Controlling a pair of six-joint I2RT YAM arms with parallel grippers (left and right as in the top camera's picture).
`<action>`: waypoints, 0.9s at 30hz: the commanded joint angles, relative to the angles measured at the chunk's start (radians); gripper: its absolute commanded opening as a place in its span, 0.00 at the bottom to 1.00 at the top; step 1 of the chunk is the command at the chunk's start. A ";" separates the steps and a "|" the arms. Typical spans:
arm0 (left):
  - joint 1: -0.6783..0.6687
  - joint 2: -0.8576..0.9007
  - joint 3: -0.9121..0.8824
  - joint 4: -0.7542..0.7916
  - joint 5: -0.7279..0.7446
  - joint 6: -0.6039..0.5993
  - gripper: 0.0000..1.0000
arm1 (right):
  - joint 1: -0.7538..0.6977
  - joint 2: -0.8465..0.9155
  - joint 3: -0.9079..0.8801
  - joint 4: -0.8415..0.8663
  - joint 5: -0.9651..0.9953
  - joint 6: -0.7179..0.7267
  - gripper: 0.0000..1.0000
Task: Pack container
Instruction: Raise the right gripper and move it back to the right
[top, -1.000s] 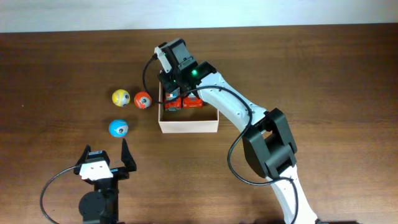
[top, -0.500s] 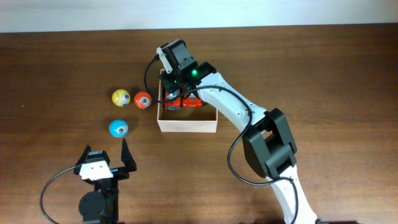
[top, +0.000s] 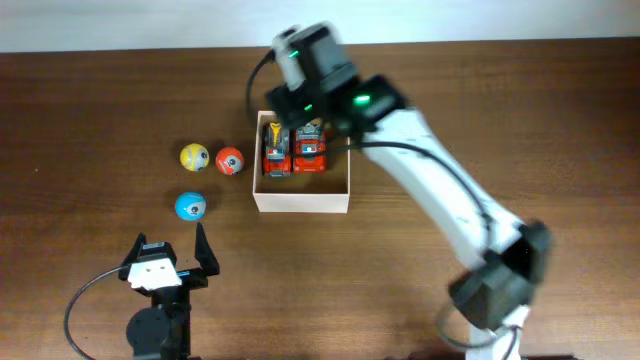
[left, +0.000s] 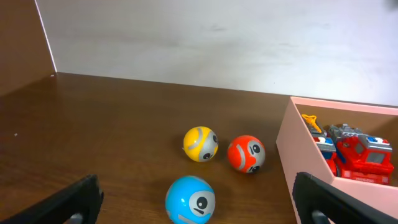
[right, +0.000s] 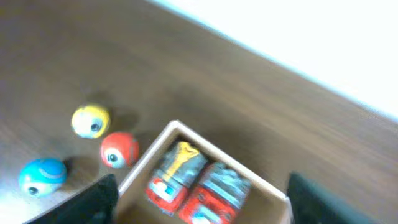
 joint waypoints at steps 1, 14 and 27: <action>-0.004 -0.008 -0.002 -0.005 0.008 0.012 0.99 | -0.090 -0.085 0.020 -0.045 0.126 0.050 0.92; -0.004 -0.008 -0.002 -0.005 0.008 0.012 0.99 | -0.538 -0.136 0.019 -0.381 0.156 0.332 0.99; -0.004 -0.008 -0.002 -0.006 0.005 0.012 0.99 | -0.723 -0.108 0.008 -0.509 0.152 0.372 0.99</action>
